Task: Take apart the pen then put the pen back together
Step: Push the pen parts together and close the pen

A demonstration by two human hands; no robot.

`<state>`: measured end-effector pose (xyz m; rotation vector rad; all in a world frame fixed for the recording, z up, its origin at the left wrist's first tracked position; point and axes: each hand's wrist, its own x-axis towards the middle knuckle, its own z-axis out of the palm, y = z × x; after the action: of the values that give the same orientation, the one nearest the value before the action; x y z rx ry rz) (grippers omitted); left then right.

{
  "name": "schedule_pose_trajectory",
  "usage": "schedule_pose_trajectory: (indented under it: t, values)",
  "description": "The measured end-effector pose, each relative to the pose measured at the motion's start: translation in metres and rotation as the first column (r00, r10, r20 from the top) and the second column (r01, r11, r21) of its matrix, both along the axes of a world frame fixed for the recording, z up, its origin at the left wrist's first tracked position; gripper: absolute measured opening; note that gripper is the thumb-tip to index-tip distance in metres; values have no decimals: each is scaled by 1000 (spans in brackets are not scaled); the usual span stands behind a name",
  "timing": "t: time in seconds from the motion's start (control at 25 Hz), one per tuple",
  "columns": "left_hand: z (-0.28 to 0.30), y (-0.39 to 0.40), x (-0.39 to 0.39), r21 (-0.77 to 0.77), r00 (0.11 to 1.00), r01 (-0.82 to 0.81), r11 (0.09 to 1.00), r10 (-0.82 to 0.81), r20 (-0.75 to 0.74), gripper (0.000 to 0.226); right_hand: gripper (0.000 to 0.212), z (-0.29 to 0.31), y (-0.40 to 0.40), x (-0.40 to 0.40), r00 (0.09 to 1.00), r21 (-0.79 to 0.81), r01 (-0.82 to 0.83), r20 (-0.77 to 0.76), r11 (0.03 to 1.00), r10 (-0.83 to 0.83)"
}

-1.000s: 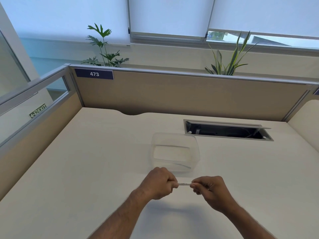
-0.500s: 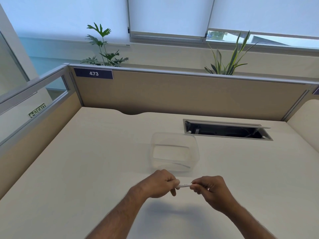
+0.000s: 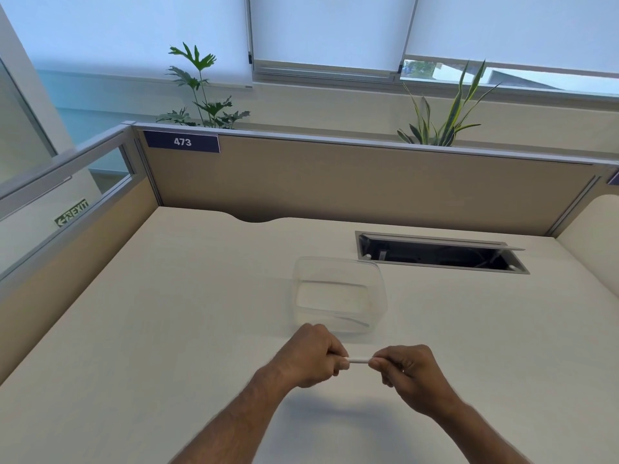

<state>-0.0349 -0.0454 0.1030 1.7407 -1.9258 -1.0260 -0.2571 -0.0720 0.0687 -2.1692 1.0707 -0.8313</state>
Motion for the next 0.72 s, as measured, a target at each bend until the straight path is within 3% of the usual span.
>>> schedule_pose_trajectory:
  t: [0.2,0.28,0.44,0.72]
  values:
    - [2,2,0,-76,998,-46,996,48,29,13,14,-2,-1,1,999,24,29,41,999,-30]
    - [5,0,4,27,1000,12,1000,-11,-9,12,11,2,-3,1,999,-17,20,37,1000,-19]
    - [10,0,5,293,990,142,945,-135,-43,31,12,7,-5,2,1000,-76,-17,-4,997,17]
    - [-2,0,5,40,987,97,995,-101,129,19,13,2,-2,4,999,-47,-32,-24,998,31]
